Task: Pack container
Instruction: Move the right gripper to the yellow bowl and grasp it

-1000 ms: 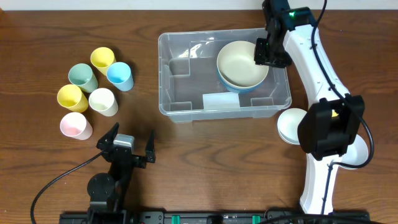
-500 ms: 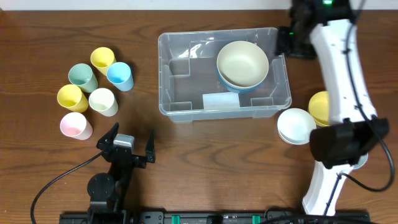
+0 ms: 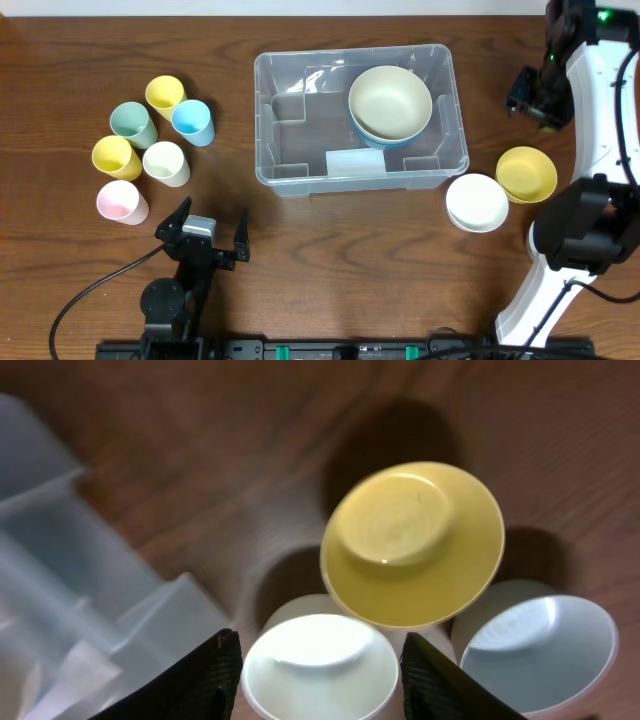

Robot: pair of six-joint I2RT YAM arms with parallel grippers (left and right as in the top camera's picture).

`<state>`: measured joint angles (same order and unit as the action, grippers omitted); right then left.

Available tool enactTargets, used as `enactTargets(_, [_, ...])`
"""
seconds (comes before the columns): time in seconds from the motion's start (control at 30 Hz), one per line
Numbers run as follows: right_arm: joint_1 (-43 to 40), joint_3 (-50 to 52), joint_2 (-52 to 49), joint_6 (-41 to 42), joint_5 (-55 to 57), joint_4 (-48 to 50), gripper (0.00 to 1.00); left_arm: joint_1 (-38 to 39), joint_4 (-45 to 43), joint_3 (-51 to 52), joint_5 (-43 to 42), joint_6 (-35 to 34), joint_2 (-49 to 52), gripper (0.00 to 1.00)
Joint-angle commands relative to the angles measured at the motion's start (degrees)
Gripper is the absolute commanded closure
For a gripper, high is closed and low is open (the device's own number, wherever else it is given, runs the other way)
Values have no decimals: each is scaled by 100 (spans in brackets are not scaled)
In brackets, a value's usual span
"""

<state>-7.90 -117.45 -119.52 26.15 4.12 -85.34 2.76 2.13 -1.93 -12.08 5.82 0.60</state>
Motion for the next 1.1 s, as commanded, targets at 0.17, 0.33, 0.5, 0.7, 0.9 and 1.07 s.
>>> enactTargets(0.17, [-184, 1425, 46, 415, 15, 892, 48, -24, 76, 166, -79, -31, -31, 2])
enactTargets(0.33, [-234, 1976, 46, 610, 24, 1296, 50, -24, 76, 166, -79, -31, -31, 2])
enactTargets(0.5, [-289, 2500, 46, 662, 17, 1860, 51, -24, 74, 166, -79, -31, -31, 2])
enactTargets(0.7, [-291, 3261, 46, 658, -61, 2911, 53, -24, 76, 166, -79, -31, -31, 2])
enactTargets(0.9, [-291, 3359, 48, 656, -118, 3239, 59, -24, 76, 166, -79, -28, -31, 2])
enactTargets(1.07, [-319, 3335, 48, 636, -116, 3383, 69, -24, 76, 166, -79, -31, -31, 2])
